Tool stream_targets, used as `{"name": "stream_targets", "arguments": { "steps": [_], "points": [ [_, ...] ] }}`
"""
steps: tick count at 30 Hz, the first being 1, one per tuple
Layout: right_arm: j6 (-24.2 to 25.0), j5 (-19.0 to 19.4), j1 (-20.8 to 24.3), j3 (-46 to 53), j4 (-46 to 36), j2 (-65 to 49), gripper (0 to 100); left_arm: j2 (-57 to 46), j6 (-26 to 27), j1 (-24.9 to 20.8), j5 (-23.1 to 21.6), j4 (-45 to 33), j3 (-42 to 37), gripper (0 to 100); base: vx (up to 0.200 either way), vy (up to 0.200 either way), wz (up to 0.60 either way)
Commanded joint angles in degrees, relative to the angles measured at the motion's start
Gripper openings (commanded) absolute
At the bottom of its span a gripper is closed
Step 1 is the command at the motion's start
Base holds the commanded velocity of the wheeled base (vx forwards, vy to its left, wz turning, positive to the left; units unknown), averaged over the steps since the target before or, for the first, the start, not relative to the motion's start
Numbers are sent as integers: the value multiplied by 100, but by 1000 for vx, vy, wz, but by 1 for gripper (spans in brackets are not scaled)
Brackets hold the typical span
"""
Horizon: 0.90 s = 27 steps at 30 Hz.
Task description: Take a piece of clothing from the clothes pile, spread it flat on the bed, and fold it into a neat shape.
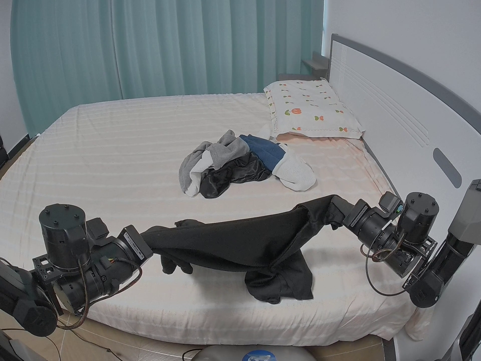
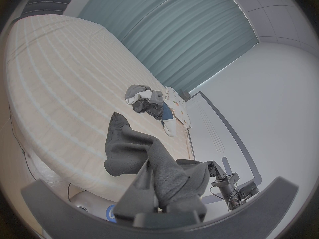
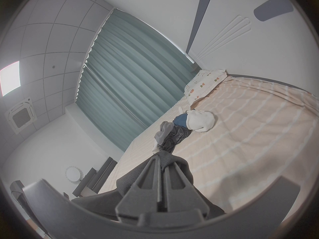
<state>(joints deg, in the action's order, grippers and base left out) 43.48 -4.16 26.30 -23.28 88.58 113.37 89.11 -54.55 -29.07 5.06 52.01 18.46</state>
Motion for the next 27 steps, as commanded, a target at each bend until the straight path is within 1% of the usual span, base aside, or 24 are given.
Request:
{"name": "stream_targets", "arguments": {
  "steps": [1, 10, 14, 16, 21, 27],
  "points": [
    [-33, -270, 60, -53, 2, 1, 0, -34, 6, -2, 13, 3, 9, 0, 0, 200, 0],
    [-33, -349, 165, -80, 19, -149, 0, -184, 32, -2, 39, 3, 9, 0, 0, 200, 0],
    [-130, -665, 148, -238, 90, -272, 0, -272, 32, -2, 57, 3, 9, 0, 0, 200, 0],
    [-226, -753, 148, -247, 90, -263, 0, -280, 41, -2, 65, 3, 9, 0, 0, 200, 0],
    [-261, -744, 165, -256, 90, -263, 0, -298, 50, -2, 92, 11, 9, 0, 0, 200, 0],
    [-261, -762, 262, -282, 90, -263, 0, -571, 59, -2, 101, -24, 18, 0, 0, 200, 0]
  ]
}}
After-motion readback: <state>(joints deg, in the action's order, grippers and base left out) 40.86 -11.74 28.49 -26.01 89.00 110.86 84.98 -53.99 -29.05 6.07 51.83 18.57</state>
